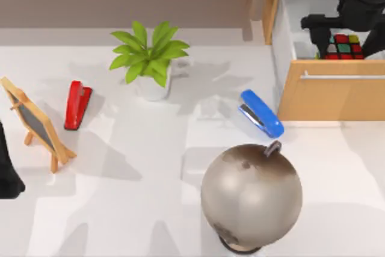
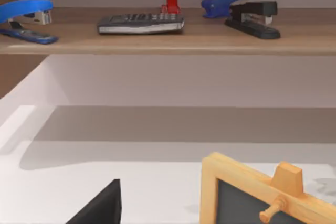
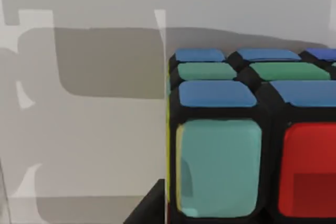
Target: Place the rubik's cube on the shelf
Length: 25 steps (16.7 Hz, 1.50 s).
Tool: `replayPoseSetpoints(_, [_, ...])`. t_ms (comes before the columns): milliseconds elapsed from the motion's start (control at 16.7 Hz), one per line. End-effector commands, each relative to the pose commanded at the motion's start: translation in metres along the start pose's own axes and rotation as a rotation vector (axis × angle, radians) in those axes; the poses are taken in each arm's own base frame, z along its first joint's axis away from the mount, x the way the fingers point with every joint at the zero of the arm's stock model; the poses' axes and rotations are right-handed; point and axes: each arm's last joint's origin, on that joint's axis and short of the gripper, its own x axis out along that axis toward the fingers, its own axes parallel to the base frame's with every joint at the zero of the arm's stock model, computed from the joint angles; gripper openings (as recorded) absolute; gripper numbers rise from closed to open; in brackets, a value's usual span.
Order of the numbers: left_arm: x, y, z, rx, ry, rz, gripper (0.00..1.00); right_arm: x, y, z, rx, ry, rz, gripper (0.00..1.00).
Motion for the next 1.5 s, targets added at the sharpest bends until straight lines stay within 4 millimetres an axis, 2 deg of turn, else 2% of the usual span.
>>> replayPoseSetpoints(120, [0.000, 0.000, 0.000, 0.000, 0.000, 0.000, 1.00, 0.000, 0.000, 0.000, 0.000, 0.000, 0.000, 0.02])
replayPoseSetpoints(180, [0.000, 0.000, 0.000, 0.000, 0.000, 0.000, 1.00, 0.000, 0.000, 0.000, 0.000, 0.000, 0.000, 0.00])
replayPoseSetpoints(720, [0.000, 0.000, 0.000, 0.000, 0.000, 0.000, 1.00, -0.001, 0.002, -0.001, -0.001, 0.001, -0.002, 0.00])
replayPoseSetpoints(1140, [0.000, 0.000, 0.000, 0.000, 0.000, 0.000, 1.00, -0.025, 0.002, -0.015, 0.052, 0.079, -0.070, 0.00])
replayPoseSetpoints(1320, [0.000, 0.000, 0.000, 0.000, 0.000, 0.000, 1.00, -0.035, -0.004, -0.013, 0.085, 0.080, -0.029, 0.00])
replayPoseSetpoints(1500, [0.000, 0.000, 0.000, 0.000, 0.000, 0.000, 1.00, -0.034, 0.000, -0.005, 0.046, 0.047, 0.003, 0.00])
